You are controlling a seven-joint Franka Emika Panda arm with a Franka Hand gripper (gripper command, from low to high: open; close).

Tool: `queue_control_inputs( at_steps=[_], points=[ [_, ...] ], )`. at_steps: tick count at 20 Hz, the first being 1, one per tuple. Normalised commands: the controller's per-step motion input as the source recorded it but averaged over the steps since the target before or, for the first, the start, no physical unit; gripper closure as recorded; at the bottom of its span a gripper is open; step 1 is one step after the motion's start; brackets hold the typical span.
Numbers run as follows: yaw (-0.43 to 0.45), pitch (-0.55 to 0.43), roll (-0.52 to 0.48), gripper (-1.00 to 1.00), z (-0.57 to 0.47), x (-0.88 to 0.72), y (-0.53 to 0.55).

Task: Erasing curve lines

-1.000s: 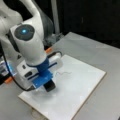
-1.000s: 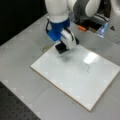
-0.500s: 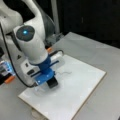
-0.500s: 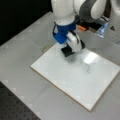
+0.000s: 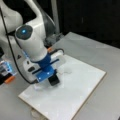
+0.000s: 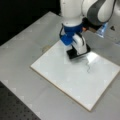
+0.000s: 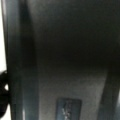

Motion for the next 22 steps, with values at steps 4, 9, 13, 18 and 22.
queue_control_inputs(
  at_steps=[4, 9, 13, 18, 22],
  points=[
    [-0.181, -0.263, -0.013, 1.00, -0.18, -0.33, 0.28],
    [-0.189, -0.223, -0.021, 1.00, -0.13, -0.32, 0.27],
    [-0.205, -0.213, -0.028, 1.00, -0.11, -0.29, 0.28],
    [-0.242, -0.222, -0.037, 1.00, -0.20, -0.23, 0.29],
    [-0.244, -0.232, -0.012, 1.00, -0.26, -0.14, 0.24]
  ],
)
